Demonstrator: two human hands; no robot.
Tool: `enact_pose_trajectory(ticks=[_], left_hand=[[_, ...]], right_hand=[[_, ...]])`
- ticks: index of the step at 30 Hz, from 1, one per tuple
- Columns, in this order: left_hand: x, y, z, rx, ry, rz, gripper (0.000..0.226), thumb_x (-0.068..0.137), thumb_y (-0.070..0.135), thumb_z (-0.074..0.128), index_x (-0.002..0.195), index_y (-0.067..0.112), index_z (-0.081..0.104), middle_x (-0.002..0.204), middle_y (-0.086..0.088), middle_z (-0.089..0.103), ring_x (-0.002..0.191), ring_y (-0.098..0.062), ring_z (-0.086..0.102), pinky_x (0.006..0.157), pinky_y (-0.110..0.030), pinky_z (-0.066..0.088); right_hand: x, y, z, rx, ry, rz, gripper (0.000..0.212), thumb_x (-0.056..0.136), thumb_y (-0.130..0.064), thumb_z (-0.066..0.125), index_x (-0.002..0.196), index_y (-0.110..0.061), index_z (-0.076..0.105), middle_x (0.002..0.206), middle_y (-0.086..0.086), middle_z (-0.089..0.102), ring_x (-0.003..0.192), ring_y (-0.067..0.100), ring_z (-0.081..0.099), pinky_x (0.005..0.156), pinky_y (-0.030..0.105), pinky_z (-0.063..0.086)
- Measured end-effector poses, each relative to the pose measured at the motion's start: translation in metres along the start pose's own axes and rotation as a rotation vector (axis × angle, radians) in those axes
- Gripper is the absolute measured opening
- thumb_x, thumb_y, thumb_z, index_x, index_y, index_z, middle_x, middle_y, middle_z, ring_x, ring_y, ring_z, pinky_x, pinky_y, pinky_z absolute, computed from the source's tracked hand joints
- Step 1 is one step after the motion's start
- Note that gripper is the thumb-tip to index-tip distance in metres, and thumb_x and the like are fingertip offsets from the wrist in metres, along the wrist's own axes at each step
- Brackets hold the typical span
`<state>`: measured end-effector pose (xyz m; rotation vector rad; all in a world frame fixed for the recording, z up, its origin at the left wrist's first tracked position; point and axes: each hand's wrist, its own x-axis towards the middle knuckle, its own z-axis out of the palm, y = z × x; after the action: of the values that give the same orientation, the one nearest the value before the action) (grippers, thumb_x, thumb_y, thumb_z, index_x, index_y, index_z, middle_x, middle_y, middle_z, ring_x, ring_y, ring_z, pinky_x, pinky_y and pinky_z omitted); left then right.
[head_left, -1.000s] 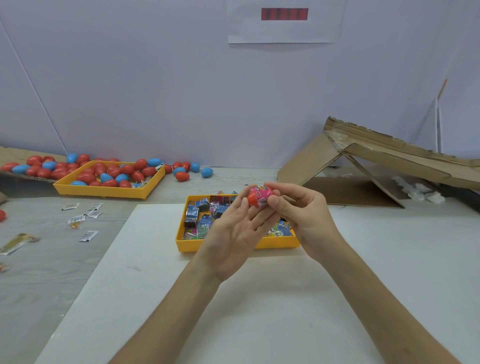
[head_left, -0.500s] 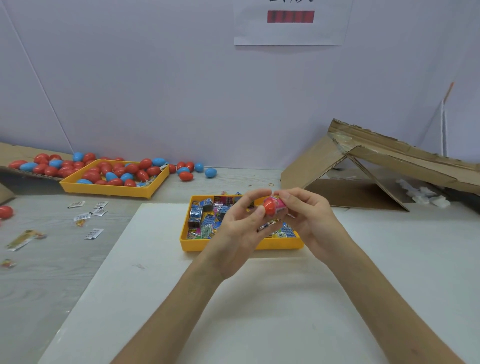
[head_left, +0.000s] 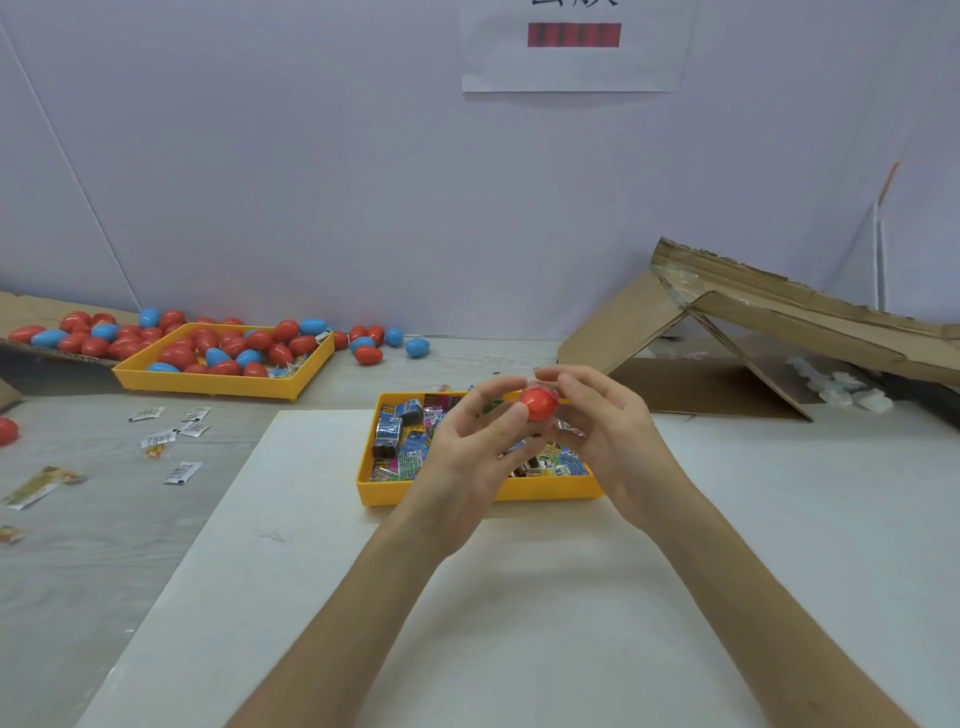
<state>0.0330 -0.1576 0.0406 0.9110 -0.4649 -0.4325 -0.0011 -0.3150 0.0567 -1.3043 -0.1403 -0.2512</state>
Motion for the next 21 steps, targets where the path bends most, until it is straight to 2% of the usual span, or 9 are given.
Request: enact_pose_trajectory(ticks=[3, 7, 10, 12, 15, 18, 21], left_hand=[[0.0017, 0.0006, -0.0016, 0.068, 0.076, 0.041, 0.033, 0.083, 0.015, 0.077, 0.115, 0.018, 0.067, 0.105, -0.003, 0.075, 0.103, -0.021, 0.068, 0.088, -0.030, 0.057], [0.0021, 0.0016, -0.0007, 0.224, 0.144, 0.137, 0.034, 0.077, 0.022, 0.076, 0.110, 0.018, 0.068, 0.105, -0.005, 0.076, 0.099, -0.018, 0.071, 0.080, -0.024, 0.056], [0.0026, -0.0006, 0.0000, 0.422, 0.204, 0.235, 0.033, 0.078, 0.025, 0.079, 0.109, 0.019, 0.069, 0.103, -0.004, 0.076, 0.102, -0.021, 0.071, 0.085, -0.028, 0.057], [0.0029, -0.0020, -0.0008, 0.482, 0.239, 0.276, 0.028, 0.082, 0.019, 0.080, 0.107, 0.020, 0.070, 0.100, -0.001, 0.077, 0.099, -0.018, 0.071, 0.084, -0.028, 0.058], [0.0030, -0.0024, -0.0018, 0.558, 0.291, 0.317, 0.029, 0.082, 0.015, 0.082, 0.106, 0.024, 0.070, 0.098, 0.006, 0.075, 0.095, -0.009, 0.070, 0.079, -0.023, 0.057], [0.0033, -0.0037, -0.0017, 0.607, 0.311, 0.347, 0.033, 0.079, 0.016, 0.085, 0.106, 0.027, 0.069, 0.097, 0.011, 0.072, 0.093, -0.007, 0.069, 0.075, -0.022, 0.057], [0.0029, -0.0076, -0.0019, 0.724, 0.324, 0.429, 0.034, 0.078, 0.014, 0.086, 0.102, 0.027, 0.067, 0.094, 0.006, 0.069, 0.088, -0.013, 0.066, 0.070, -0.024, 0.056]], right_hand=[[-0.0005, 0.0019, 0.0003, -0.169, 0.020, -0.060, 0.026, 0.085, -0.033, 0.066, 0.105, -0.019, 0.075, 0.102, 0.001, 0.075, 0.096, 0.017, 0.070, 0.081, 0.031, 0.059], [-0.0014, 0.0046, 0.0018, -0.278, 0.045, -0.107, 0.024, 0.087, -0.031, 0.068, 0.108, -0.022, 0.075, 0.101, -0.003, 0.076, 0.090, 0.011, 0.071, 0.071, 0.022, 0.057], [-0.0005, 0.0067, 0.0008, -0.274, 0.039, -0.096, 0.018, 0.096, -0.018, 0.064, 0.109, -0.021, 0.075, 0.104, -0.001, 0.076, 0.091, 0.016, 0.073, 0.071, 0.024, 0.058], [0.0001, 0.0085, 0.0011, -0.250, 0.053, -0.089, 0.020, 0.098, -0.013, 0.062, 0.111, -0.019, 0.075, 0.104, 0.002, 0.075, 0.092, 0.020, 0.073, 0.073, 0.027, 0.060], [-0.0009, 0.0097, 0.0039, -0.207, 0.052, -0.074, 0.020, 0.098, -0.011, 0.061, 0.112, -0.015, 0.074, 0.105, 0.006, 0.076, 0.096, 0.026, 0.074, 0.077, 0.029, 0.061], [-0.0028, 0.0100, 0.0064, -0.155, -0.005, -0.042, 0.022, 0.099, -0.011, 0.058, 0.115, -0.010, 0.074, 0.109, 0.009, 0.075, 0.104, 0.027, 0.072, 0.084, 0.032, 0.060], [-0.0043, 0.0101, 0.0084, -0.115, -0.049, -0.004, 0.024, 0.098, -0.014, 0.061, 0.118, -0.008, 0.072, 0.112, 0.014, 0.074, 0.107, 0.030, 0.071, 0.089, 0.040, 0.059]])
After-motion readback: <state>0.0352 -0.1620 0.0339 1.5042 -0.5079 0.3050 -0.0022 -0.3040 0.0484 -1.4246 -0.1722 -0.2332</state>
